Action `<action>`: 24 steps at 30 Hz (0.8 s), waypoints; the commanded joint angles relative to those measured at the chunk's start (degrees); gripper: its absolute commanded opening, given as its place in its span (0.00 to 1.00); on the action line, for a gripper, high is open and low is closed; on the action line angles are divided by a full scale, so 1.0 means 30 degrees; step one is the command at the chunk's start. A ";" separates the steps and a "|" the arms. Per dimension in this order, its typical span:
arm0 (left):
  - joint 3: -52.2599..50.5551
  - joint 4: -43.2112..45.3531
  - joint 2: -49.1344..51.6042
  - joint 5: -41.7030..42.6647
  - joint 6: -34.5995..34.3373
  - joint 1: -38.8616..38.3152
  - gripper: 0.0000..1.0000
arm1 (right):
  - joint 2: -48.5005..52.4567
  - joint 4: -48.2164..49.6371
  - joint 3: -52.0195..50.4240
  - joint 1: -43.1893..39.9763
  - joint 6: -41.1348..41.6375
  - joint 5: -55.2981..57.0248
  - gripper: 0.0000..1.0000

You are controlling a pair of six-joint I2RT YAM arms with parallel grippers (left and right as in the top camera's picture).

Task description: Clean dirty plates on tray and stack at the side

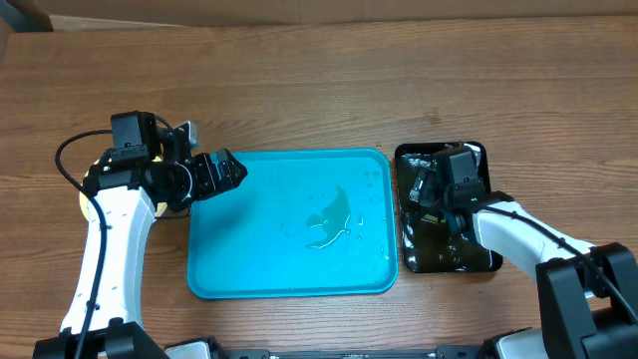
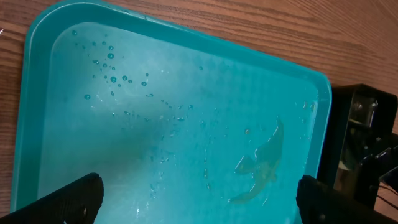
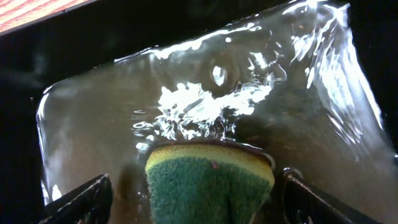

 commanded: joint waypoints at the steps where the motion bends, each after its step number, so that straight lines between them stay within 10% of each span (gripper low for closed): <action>1: 0.0313 -0.0036 0.0109 -0.0073 0.0423 -0.0044 1.00 | 0.0546 0.0277 -0.0576 0.0015 0.0087 0.0437 0.91; 6: 0.0313 -0.0036 0.0109 -0.0066 0.0423 -0.0044 1.00 | 0.0648 0.1115 -0.0576 0.0015 0.0073 0.0510 0.81; 7: 0.0313 -0.0036 0.0109 -0.0066 0.0423 -0.0044 1.00 | 0.0678 0.1129 -0.0576 0.0015 -0.0015 0.0510 0.68; 9: 0.0313 -0.0036 0.0109 -0.0073 0.0423 -0.0044 1.00 | 0.0685 0.1115 -0.0576 0.0022 -0.0911 0.0503 0.08; 10: 0.0313 -0.0036 0.0109 -0.0066 0.0423 -0.0044 1.00 | 0.0685 0.1107 -0.0576 0.0022 -0.1188 0.0503 0.04; 12: 0.0313 -0.0036 0.0109 -0.0066 0.0423 -0.0044 1.00 | 0.0678 0.0947 -0.0568 0.0022 -0.1362 0.0503 0.14; 14: 0.0313 -0.0036 0.0109 -0.0073 0.0423 -0.0044 1.00 | 0.0554 0.0430 -0.0430 0.0022 -0.1348 0.0503 0.71; 17: 0.0313 -0.0036 0.0109 -0.0073 0.0423 -0.0044 1.00 | -0.0488 -0.2259 0.0546 0.0036 -0.1348 0.0495 0.87; 24: 0.0313 -0.0036 0.0109 -0.0066 0.0423 -0.0044 1.00 | -0.1814 -0.5996 0.0867 0.0182 -0.1341 -0.3344 0.88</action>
